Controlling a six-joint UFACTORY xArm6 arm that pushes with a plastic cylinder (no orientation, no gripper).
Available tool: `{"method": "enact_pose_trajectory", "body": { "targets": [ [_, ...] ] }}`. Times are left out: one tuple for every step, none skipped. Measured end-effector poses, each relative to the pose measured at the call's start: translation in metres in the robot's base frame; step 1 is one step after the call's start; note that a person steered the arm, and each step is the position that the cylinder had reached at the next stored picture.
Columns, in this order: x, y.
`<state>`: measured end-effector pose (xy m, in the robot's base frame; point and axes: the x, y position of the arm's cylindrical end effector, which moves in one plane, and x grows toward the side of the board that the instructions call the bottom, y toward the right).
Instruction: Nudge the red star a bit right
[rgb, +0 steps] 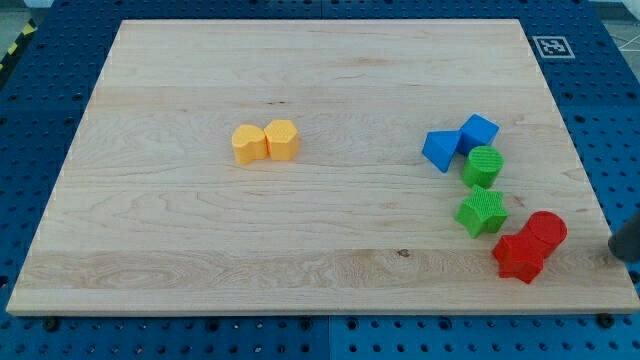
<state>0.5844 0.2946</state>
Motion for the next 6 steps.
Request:
{"method": "enact_pose_trajectory", "body": {
  "targets": [
    [0.033,-0.020],
    [0.034,-0.036],
    [0.034,-0.069],
    [0.033,-0.089],
    [0.034,-0.115],
    [0.034,-0.140]
  ]
}}
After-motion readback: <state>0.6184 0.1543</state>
